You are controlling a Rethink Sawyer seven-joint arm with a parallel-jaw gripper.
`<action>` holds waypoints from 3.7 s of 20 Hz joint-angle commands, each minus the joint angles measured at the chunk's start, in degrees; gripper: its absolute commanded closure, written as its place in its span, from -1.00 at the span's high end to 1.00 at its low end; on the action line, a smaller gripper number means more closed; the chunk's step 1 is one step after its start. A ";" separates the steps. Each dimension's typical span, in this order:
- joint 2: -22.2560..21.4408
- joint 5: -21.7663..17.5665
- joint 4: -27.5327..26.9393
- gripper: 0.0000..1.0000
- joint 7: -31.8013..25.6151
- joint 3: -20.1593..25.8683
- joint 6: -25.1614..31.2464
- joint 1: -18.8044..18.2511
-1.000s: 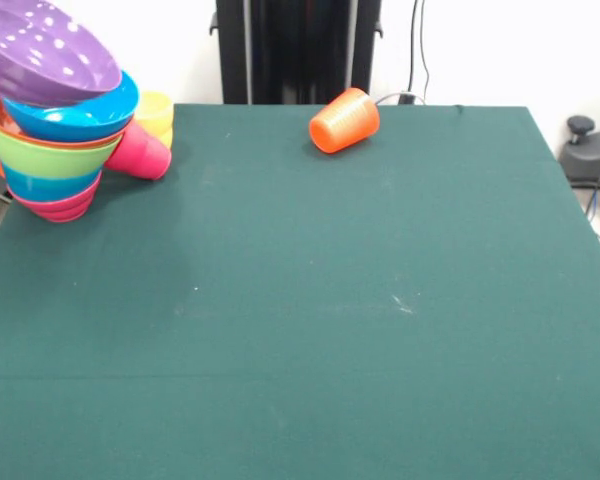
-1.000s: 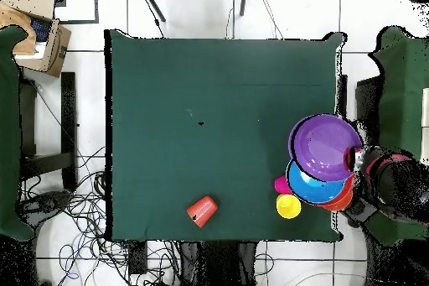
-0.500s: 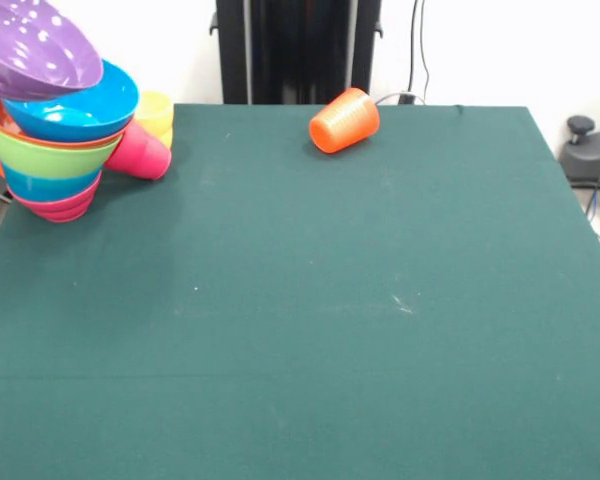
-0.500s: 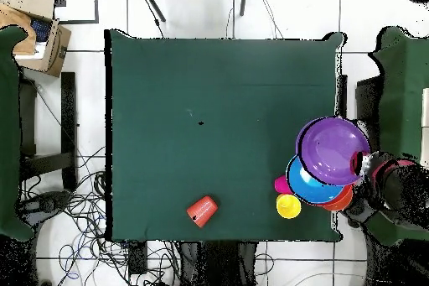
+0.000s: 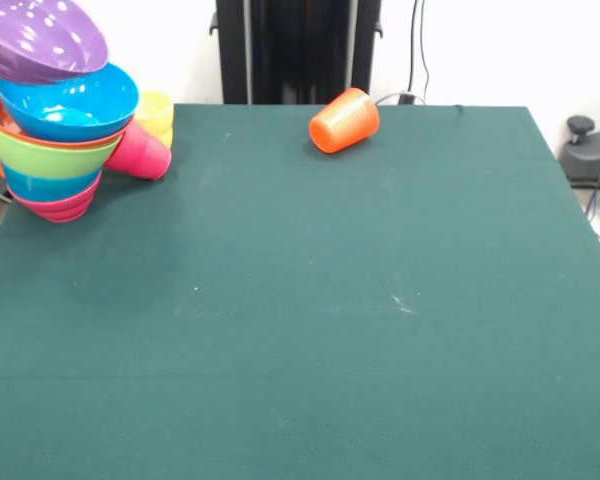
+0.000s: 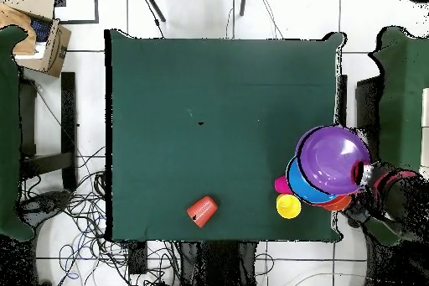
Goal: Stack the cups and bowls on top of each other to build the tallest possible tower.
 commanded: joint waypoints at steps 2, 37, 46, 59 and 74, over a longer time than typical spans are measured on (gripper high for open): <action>-0.68 1.38 9.02 -1.00 -2.95 -0.35 -0.85 0.20; -3.76 3.20 16.35 -1.00 -14.84 10.69 -0.03 -13.93; -0.88 0.23 14.30 -1.00 -13.15 12.25 1.57 -15.66; 0.58 0.93 9.95 -1.00 -10.05 10.86 2.91 -13.10; 4.86 -2.51 5.27 -1.00 -9.20 7.48 2.57 -10.58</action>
